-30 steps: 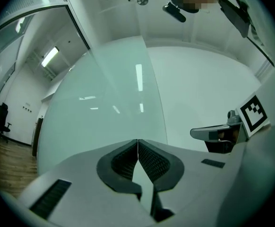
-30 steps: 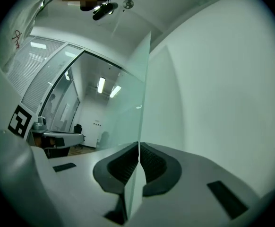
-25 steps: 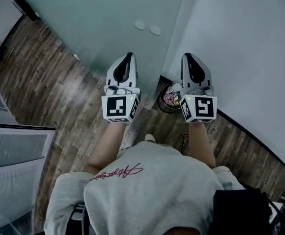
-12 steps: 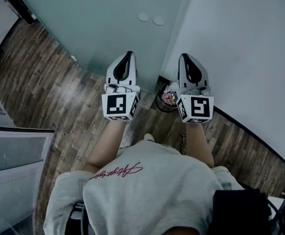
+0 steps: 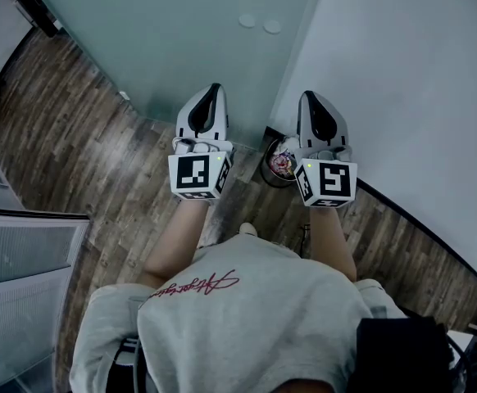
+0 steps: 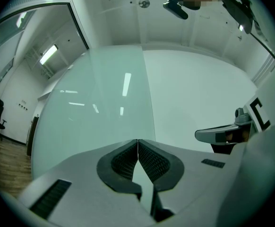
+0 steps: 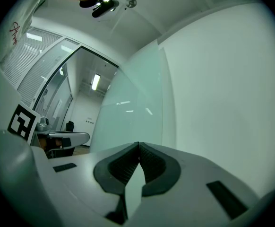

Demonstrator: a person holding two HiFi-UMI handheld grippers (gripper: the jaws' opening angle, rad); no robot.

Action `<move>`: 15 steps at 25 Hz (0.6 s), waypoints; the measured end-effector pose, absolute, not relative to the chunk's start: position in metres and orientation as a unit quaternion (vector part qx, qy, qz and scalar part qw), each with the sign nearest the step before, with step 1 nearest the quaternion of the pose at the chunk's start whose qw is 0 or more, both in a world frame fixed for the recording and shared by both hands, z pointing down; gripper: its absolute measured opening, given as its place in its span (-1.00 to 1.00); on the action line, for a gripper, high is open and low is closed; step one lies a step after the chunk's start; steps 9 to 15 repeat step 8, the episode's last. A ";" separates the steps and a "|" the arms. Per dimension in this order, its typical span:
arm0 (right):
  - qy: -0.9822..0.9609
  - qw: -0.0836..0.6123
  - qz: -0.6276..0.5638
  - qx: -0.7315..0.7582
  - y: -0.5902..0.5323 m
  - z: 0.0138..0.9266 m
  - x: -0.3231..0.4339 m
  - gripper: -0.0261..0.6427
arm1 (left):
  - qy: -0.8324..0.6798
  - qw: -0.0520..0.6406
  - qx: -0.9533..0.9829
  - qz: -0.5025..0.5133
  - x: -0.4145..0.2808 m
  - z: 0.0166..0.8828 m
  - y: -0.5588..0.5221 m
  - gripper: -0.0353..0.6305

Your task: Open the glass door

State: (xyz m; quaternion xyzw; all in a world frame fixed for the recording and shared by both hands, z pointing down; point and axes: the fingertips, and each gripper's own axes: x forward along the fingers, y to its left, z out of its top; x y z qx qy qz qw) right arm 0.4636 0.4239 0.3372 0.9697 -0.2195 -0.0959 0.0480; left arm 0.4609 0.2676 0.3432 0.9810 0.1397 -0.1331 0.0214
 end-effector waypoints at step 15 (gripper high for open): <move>-0.213 0.050 -0.096 0.971 0.426 0.337 0.464 -0.87 | 0.139 0.022 0.981 -0.133 0.461 0.344 0.268 -0.84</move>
